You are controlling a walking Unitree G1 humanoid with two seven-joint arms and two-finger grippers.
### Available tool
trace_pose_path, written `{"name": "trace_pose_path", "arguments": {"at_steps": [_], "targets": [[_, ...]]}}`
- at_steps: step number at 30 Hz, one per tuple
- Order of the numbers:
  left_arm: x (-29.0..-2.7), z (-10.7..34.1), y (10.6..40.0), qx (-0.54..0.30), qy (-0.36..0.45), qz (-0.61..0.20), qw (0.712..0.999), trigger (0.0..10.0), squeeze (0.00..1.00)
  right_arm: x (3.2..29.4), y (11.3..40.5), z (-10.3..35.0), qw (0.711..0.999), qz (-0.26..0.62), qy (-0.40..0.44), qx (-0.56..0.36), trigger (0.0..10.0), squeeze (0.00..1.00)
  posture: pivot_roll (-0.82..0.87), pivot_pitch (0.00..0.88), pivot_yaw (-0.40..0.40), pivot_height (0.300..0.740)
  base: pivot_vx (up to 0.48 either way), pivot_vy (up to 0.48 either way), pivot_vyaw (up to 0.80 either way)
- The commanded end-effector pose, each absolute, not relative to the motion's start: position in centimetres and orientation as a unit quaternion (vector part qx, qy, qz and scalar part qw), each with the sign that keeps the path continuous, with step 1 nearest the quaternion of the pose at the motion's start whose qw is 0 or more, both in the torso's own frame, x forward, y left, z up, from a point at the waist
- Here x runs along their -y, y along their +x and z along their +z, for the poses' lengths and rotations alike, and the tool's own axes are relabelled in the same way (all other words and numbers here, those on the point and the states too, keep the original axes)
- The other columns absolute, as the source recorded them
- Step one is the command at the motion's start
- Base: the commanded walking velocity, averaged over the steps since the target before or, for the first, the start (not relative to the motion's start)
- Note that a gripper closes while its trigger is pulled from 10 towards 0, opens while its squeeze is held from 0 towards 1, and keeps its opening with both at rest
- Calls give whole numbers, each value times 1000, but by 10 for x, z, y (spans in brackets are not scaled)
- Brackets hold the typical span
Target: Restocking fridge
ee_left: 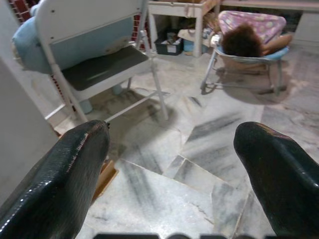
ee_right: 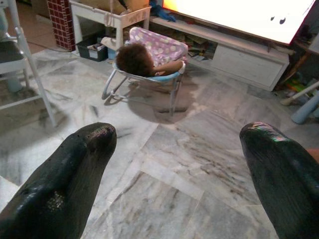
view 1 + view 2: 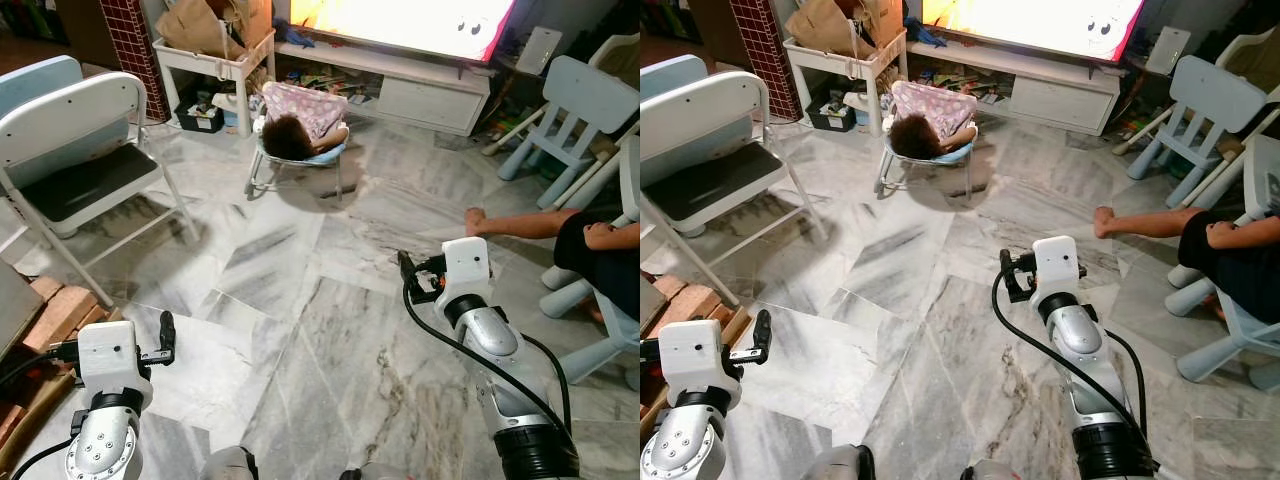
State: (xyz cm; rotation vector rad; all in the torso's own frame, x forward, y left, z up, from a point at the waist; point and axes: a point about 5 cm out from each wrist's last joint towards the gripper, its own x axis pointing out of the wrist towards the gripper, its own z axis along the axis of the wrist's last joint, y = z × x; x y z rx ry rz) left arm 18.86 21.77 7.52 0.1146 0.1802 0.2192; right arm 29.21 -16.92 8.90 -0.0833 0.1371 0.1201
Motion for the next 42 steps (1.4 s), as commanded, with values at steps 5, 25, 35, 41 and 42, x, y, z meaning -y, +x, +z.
{"name": "trace_pose_path", "arguments": {"at_steps": [5, 25, 35, 41, 42], "targets": [[-221, 81, 190, -86, 71, 111, 987, 10000, 0, 167, 291, 89, 994, 66, -47, -68, 10000, 0, 31, 74, -48, 735, 0, 480, 0], [-221, 87, 198, -79, 97, 106, 986, 10000, 0, 162, 306, 101, 995, 82, -40, -34, 10000, 0, 30, 91, -30, 735, 0, 474, 0], [-221, 82, 189, -93, 80, 122, 985, 10000, 0, 163, 297, 87, 994, 85, -32, -62, 10000, 0, 39, 111, -50, 735, 0, 468, 0], [-223, 81, 187, -102, 88, 122, 983, 10000, 0, 161, 299, 86, 994, 87, -28, -63, 10000, 0, 50, 117, -54, 735, -45, 442, 0], [-223, 81, 188, -102, 87, 123, 983, 10000, 0, 161, 300, 87, 994, 87, -28, -63, 10000, 0, 51, 117, -54, 735, -322, 356, 0]]}}
